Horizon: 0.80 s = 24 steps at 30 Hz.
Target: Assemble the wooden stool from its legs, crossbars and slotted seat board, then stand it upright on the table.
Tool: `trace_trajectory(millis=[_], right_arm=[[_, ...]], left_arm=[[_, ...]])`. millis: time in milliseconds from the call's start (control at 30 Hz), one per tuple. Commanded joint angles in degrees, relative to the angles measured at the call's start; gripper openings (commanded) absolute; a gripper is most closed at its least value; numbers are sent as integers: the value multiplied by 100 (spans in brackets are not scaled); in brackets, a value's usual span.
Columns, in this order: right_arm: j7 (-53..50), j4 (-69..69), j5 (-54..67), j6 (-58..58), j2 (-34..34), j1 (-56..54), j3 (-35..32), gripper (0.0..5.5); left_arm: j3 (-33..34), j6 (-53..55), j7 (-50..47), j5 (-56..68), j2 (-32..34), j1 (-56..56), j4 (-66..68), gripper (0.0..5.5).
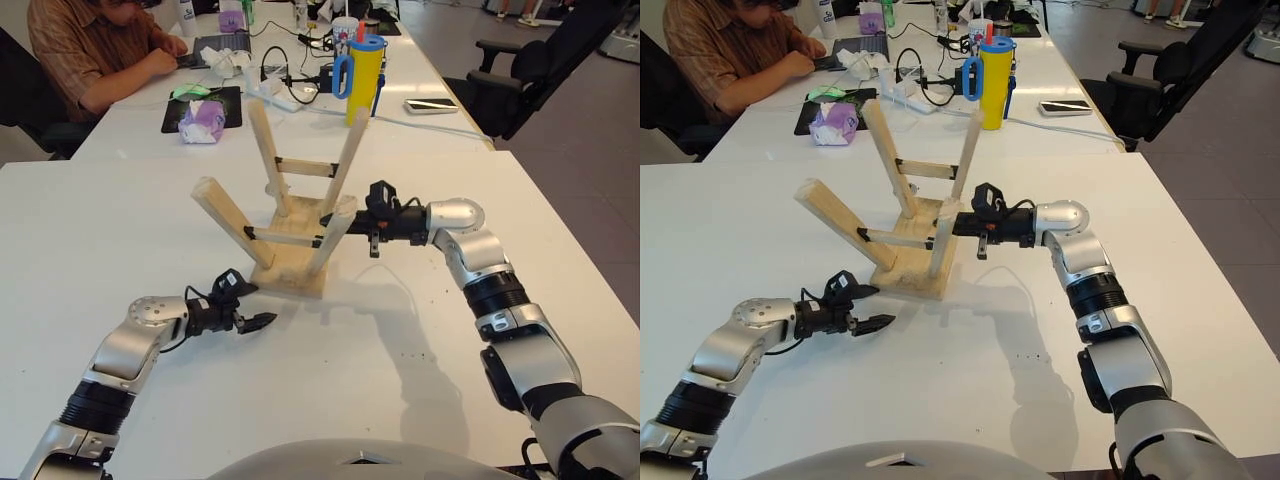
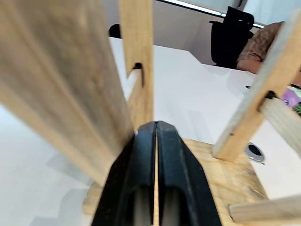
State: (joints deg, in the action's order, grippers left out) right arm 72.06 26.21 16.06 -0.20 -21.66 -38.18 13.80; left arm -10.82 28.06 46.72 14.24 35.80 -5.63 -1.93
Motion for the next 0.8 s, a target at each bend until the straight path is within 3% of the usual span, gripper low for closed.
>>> trace_trajectory(millis=[33, 633, 800], right_arm=[[-128, -458, -114, 275, 93, 295, 116, 2], [-2949, -1658, -807, 1149, 1267, 1856, 401, 2], [-3616, -2262, -654, 1427, 1362, 2333, 4, 2]], left_arm=[[-137, 201, -531, -324, -401, -77, 437, 415], [-104, -136, -2148, -954, -1573, -330, 1053, 415], [60, -171, -2549, -1095, -1550, -27, 697, 415]])
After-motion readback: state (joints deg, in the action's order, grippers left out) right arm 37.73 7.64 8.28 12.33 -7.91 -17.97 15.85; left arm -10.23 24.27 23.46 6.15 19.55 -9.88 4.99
